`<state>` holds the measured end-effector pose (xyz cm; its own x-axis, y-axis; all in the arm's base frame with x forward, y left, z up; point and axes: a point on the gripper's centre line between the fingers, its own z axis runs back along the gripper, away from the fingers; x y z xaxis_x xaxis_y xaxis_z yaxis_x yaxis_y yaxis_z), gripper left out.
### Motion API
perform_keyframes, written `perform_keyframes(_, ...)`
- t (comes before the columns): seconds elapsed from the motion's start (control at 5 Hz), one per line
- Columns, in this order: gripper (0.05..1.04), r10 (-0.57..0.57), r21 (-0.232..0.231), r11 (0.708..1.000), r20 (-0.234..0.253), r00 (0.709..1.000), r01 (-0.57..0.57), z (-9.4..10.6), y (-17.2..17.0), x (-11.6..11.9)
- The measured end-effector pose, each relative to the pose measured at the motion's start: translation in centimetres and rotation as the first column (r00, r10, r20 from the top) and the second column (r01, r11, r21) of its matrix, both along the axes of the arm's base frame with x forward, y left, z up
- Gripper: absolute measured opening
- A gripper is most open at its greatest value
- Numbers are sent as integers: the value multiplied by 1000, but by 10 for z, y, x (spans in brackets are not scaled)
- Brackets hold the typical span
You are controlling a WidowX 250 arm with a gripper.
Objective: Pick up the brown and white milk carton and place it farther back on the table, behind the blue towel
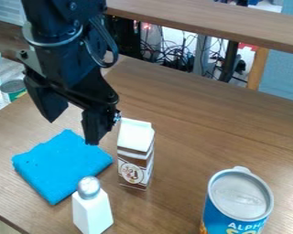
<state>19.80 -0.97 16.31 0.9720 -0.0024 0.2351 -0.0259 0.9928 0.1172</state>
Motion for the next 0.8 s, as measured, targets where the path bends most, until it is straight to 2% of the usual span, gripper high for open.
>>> perform_keyframes(0.2, 1001, -15, -4, 1000, -19, 1000, 15, -4, -1, -2)
perform_keyframes(0.4, 1001, -153, -59, 987, -43, 987, 150, -8, 9, 5)
perform_keyframes(0.6, 1001, -389, -22, 921, -12, 921, 389, -7, 5, 27)
perform_keyframes(0.8, 1001, -493, -60, 866, 60, 868, 496, -5, -1, 35)
